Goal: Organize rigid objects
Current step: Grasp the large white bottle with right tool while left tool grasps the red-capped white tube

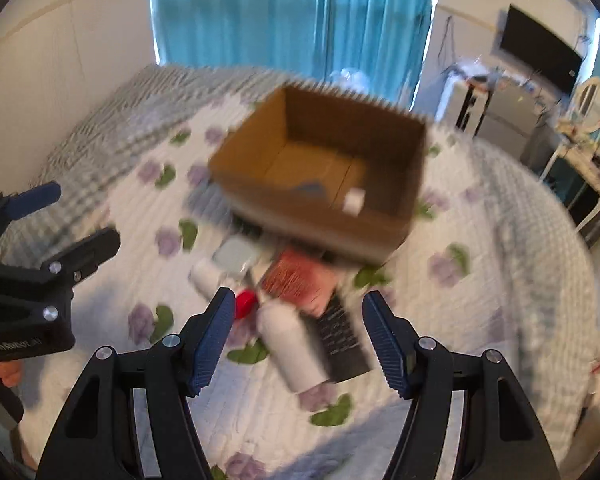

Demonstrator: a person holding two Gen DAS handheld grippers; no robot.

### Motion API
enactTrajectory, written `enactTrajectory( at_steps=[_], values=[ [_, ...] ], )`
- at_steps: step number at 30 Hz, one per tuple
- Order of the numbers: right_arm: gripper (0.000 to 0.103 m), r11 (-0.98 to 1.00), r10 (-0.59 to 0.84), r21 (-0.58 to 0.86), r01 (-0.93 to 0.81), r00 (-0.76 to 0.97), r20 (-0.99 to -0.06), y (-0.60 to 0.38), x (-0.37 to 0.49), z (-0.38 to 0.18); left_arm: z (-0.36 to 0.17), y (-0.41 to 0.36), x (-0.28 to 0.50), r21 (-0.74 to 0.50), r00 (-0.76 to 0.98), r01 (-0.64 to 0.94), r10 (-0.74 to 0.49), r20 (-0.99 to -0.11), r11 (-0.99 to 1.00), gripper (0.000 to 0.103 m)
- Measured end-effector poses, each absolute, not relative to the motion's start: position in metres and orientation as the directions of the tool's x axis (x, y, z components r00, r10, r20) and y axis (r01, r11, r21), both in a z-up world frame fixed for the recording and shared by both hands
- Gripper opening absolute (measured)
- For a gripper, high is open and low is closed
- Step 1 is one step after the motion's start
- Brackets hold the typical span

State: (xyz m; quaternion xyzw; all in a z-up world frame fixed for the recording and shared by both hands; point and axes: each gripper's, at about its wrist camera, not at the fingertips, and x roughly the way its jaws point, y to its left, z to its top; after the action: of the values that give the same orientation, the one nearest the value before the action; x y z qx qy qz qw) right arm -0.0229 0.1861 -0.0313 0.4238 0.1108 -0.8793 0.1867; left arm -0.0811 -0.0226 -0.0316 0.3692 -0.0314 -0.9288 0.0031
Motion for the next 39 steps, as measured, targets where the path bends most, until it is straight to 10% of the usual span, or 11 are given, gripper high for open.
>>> enactTrajectory(
  at_steps=[15, 39],
  values=[
    [0.053, -0.882, -0.216, 0.007, 0.471, -0.390, -0.895, 0.165, -0.065, -0.162, -0.119, -0.018, -0.116, 0.090, -0.654, -0.004, -0.066, -0.753, -0.996, 0.103],
    [0.050, -0.947, -0.237, 0.066, 0.316, -0.542, -0.807, 0.233, -0.073, -0.098, -0.149, 0.036, -0.137, 0.130, -0.538, -0.214, 0.006, -0.843, -0.968, 0.103]
  ],
)
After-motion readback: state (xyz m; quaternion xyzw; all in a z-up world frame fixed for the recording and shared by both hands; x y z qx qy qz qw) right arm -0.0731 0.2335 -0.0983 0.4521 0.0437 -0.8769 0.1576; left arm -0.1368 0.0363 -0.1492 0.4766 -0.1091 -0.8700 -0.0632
